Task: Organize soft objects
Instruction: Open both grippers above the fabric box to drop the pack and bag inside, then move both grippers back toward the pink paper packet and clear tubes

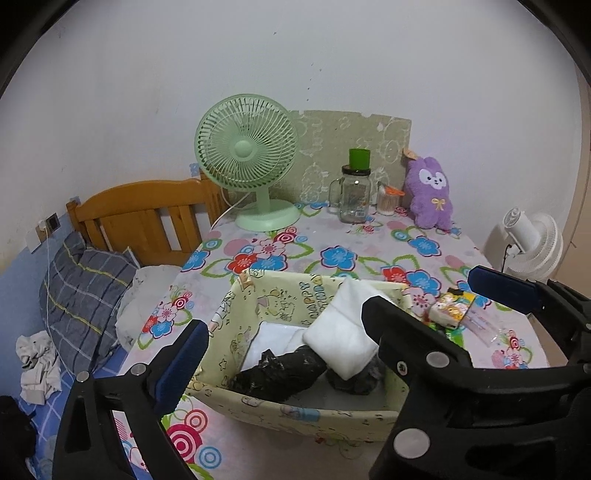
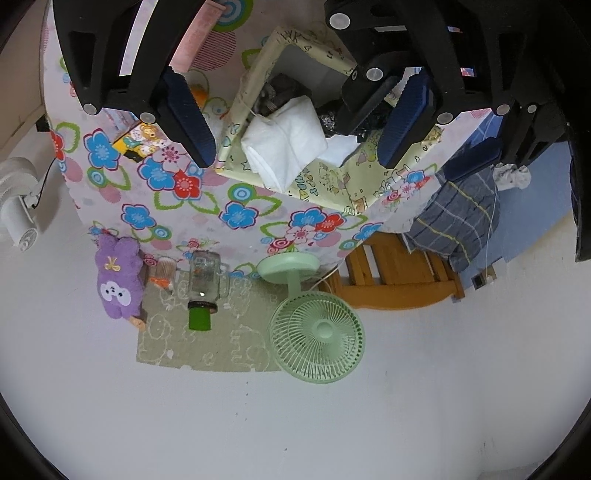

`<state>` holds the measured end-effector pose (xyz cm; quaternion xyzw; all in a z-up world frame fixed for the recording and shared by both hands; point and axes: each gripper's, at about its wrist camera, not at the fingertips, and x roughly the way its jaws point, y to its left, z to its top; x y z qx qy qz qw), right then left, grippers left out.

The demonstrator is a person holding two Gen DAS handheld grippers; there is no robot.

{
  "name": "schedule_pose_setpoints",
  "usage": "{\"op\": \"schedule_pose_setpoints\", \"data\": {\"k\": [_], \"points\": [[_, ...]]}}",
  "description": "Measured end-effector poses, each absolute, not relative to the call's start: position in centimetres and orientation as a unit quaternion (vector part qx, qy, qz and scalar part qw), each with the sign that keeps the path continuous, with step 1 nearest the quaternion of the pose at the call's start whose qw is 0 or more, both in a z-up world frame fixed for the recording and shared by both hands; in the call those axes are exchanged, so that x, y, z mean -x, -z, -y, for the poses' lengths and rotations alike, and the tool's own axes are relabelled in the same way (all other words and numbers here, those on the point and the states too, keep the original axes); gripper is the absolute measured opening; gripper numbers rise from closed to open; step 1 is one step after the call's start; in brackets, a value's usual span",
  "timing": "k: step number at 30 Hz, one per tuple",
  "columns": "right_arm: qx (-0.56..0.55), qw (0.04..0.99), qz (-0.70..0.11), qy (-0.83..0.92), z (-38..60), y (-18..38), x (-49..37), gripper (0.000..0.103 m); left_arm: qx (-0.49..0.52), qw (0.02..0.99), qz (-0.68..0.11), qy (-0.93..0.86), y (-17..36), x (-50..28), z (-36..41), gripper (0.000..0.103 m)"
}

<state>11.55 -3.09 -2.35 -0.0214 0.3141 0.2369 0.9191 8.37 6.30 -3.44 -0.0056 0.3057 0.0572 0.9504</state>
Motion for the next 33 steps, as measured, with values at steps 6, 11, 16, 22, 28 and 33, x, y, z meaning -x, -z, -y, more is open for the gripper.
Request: {"op": "schedule_pose_setpoints", "data": {"k": [6, 11, 16, 22, 28, 33], "points": [[0.016, 0.924, -0.305, -0.23, 4.4, 1.5, -10.5, 0.094, -0.001, 0.953, -0.298, -0.053, 2.7, -7.5, -5.1, 0.1], [0.011, 0.927, -0.299, -0.224, 5.6, 1.1, -9.8, 0.094, -0.005, 0.955, -0.294, -0.046, 2.3, -6.9, -4.0, 0.1], [0.008, 0.932, -0.293, -0.215, 7.1, 0.6, -9.1, 0.095, -0.006, 0.957, -0.289, -0.035, 1.8, -6.4, -2.7, 0.101], [0.001, 0.936, -0.288, -0.203, 8.7, 0.1, -8.3, 0.096, -0.007, 0.958, -0.286, -0.022, 1.5, -5.9, -1.0, 0.101], [-0.001, 0.938, -0.288, -0.192, 10.5, 0.0, -7.8, 0.096, -0.006, 0.959, -0.284, -0.014, 1.4, -5.7, 0.5, 0.101], [-0.007, 0.943, -0.28, -0.179, 11.9, 0.0, -7.3, 0.096, -0.002, 0.958, -0.285, 0.004, 1.6, -5.6, 1.8, 0.101]]}}
